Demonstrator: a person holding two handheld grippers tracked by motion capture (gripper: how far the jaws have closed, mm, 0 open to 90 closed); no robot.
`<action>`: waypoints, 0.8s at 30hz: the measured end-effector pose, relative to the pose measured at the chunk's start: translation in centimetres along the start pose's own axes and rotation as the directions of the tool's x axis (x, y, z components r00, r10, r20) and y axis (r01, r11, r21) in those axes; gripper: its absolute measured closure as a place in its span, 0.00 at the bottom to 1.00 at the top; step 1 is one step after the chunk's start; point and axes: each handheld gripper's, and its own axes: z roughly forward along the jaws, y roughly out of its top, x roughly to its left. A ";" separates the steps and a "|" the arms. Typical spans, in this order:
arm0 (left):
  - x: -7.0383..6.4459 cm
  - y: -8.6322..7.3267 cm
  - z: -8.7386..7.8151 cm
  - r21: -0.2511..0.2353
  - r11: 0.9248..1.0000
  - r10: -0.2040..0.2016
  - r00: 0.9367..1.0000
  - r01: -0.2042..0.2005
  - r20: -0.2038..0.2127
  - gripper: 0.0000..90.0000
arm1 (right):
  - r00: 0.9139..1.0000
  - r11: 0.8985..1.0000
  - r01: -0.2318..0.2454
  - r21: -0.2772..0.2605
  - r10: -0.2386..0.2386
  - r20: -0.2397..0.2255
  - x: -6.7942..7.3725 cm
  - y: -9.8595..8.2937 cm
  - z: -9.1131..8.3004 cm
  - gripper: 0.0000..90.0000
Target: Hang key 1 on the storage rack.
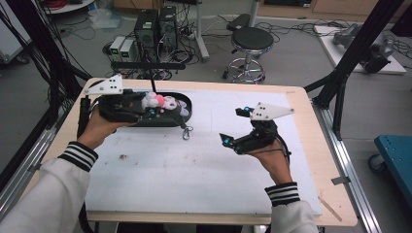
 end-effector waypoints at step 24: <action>2.5 -0.6 -2.9 -0.022 0.998 -0.061 0.975 0.058 -0.213 0.59 | 0.961 0.988 -0.107 -0.112 0.131 0.242 -0.7 -6.9 -6.4 0.01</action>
